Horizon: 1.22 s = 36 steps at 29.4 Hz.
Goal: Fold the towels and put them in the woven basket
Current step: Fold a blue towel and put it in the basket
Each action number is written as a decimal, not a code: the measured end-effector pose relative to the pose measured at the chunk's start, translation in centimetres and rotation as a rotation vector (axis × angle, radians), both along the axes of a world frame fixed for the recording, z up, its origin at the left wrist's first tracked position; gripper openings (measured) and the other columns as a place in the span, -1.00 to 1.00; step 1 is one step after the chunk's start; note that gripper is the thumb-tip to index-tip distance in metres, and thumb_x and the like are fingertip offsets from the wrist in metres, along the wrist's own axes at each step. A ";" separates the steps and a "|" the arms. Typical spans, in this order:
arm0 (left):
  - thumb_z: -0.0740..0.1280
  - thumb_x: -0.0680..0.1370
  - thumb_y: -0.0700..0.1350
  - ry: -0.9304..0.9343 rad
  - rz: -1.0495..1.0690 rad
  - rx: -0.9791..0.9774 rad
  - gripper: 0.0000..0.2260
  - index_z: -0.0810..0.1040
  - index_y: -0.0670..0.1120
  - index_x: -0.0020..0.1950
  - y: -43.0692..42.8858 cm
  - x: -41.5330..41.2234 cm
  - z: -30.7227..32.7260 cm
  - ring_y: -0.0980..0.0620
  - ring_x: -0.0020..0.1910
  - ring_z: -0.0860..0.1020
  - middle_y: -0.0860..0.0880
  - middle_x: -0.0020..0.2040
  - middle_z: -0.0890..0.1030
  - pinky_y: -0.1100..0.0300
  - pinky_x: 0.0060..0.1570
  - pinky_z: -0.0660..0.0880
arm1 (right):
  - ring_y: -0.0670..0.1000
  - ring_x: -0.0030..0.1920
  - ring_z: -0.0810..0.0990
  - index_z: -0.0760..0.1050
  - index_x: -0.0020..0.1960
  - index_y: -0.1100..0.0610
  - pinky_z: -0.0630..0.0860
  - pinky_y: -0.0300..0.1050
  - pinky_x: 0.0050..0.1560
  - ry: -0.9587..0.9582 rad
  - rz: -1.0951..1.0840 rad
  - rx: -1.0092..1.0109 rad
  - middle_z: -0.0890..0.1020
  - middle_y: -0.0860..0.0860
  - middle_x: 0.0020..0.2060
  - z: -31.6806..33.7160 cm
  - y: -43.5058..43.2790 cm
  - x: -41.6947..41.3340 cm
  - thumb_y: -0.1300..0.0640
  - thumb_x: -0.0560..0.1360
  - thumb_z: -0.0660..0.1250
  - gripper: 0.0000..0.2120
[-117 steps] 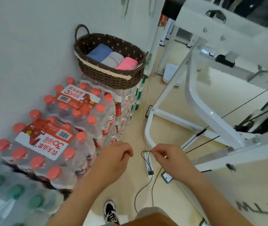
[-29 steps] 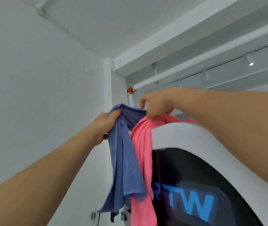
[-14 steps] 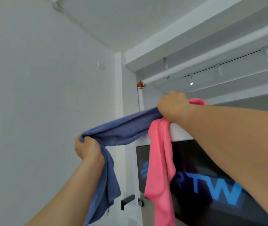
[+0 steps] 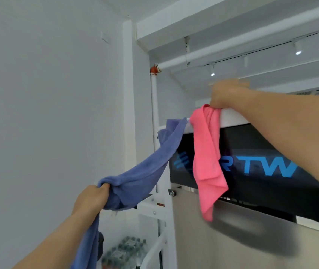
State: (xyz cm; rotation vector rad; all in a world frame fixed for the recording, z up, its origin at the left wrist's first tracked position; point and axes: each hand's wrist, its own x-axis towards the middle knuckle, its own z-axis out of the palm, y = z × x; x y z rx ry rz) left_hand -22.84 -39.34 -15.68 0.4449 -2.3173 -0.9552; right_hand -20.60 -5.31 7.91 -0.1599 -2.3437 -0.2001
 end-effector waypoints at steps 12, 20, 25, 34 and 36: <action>0.17 0.59 -0.04 0.044 -0.484 0.185 -0.76 0.49 -0.18 -0.12 -3.1 3.4 -4.8 -0.06 -0.25 0.51 -0.16 -0.21 0.58 0.07 -0.20 0.42 | 0.00 0.09 0.56 0.55 0.21 0.06 0.48 -0.06 0.14 -0.101 0.779 -0.125 0.60 0.00 0.13 -9.4 -17.2 2.2 0.01 0.56 0.20 -0.71; 0.14 0.56 -0.07 0.111 -0.458 0.189 -0.72 0.59 -0.19 -0.09 -9.3 5.1 -3.4 0.00 -0.28 0.55 -0.13 -0.22 0.64 0.15 -0.27 0.49 | 0.02 -0.07 0.64 0.37 0.33 -0.03 0.62 -0.02 -0.05 -0.908 1.166 -0.519 0.63 0.10 0.01 -23.1 -27.5 -0.2 0.20 0.49 0.38 -0.55; 0.21 0.52 -0.20 0.192 -0.308 0.062 -0.83 0.60 -0.14 -0.14 -14.6 3.0 -6.3 -0.04 -0.27 0.53 -0.07 -0.26 0.63 0.10 -0.21 0.46 | 0.07 -0.06 0.67 0.61 0.10 0.04 0.58 0.00 0.07 -0.720 1.225 -0.608 0.71 0.08 -0.11 -27.1 -31.2 -4.5 0.27 0.47 0.23 -0.71; 0.21 0.43 -0.33 -0.018 -0.121 -0.573 -0.76 0.46 -0.06 0.01 -22.4 -0.9 -10.2 -0.08 -0.19 0.48 -0.02 -0.17 0.57 0.13 -0.21 0.38 | 0.04 -0.16 0.66 0.64 -0.09 0.20 0.58 -0.11 -0.07 -1.073 1.315 -0.762 0.70 0.09 -0.16 -31.7 -33.6 -15.9 0.07 0.49 0.41 -0.82; 0.19 0.36 -0.36 -0.131 0.010 -0.638 -0.76 0.42 -0.05 -0.11 -24.6 -1.4 -11.6 -0.13 -0.16 0.46 -0.01 -0.20 0.52 0.13 -0.24 0.30 | 0.07 -0.03 0.68 0.65 0.00 0.16 0.59 -0.07 0.04 -1.262 1.290 -0.502 0.71 0.10 -0.05 -32.6 -34.4 -18.3 0.11 0.42 0.48 -0.81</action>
